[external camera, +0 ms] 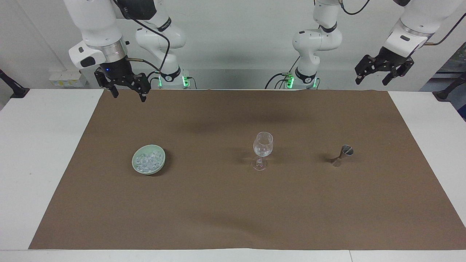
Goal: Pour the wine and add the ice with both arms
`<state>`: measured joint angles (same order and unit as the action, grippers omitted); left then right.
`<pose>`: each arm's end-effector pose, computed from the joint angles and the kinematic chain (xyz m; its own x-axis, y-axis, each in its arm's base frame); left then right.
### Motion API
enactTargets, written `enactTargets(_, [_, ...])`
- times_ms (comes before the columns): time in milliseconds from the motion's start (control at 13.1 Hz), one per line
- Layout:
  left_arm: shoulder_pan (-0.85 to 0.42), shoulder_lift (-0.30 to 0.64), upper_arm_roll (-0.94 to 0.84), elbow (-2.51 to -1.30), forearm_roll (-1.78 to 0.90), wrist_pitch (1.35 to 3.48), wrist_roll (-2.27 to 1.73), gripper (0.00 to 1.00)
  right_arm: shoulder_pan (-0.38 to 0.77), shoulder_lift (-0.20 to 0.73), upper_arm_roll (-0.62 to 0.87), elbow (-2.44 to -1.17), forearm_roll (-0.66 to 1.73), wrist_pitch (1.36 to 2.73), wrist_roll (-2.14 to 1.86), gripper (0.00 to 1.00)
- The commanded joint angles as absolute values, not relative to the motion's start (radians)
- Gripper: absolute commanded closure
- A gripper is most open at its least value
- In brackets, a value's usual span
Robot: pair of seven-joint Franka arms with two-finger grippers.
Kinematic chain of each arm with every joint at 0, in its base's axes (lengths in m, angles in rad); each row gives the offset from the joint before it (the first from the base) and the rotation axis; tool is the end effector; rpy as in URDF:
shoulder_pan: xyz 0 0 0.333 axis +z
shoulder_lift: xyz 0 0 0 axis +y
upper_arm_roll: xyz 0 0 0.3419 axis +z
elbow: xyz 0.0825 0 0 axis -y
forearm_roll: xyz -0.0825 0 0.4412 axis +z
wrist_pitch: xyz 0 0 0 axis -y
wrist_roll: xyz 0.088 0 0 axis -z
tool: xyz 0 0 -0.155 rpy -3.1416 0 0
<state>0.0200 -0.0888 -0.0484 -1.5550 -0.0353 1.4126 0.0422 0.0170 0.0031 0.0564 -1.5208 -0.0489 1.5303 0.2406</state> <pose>0.5612 -0.0231 0.6495 0.9958 -0.0756 -0.0523 -0.0739 -0.9967 0.0331 0.6083 0.0369 0.6235 0.9856 -0.1681 0.0179 -0.1688 -0.9846 0.0457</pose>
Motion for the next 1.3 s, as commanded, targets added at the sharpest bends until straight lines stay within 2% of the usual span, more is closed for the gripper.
enactTargets(0, [0.031,-0.100,-0.052,-1.557,-0.032,1.407,0.060,0.00,-0.009,0.003,0.058,-1.496,-0.032,1.491,0.209,0.00])
enactTargets(458, [0.031,-0.100,-0.052,-1.559,-0.032,1.407,0.060,0.00,-0.015,-0.040,0.040,-1.500,-0.003,1.388,0.190,0.00])
enactTargets(1221, [0.031,-0.100,-0.052,-1.559,-0.032,1.407,0.060,0.00,-0.015,-0.044,0.035,-1.508,0.000,1.405,0.190,0.00])
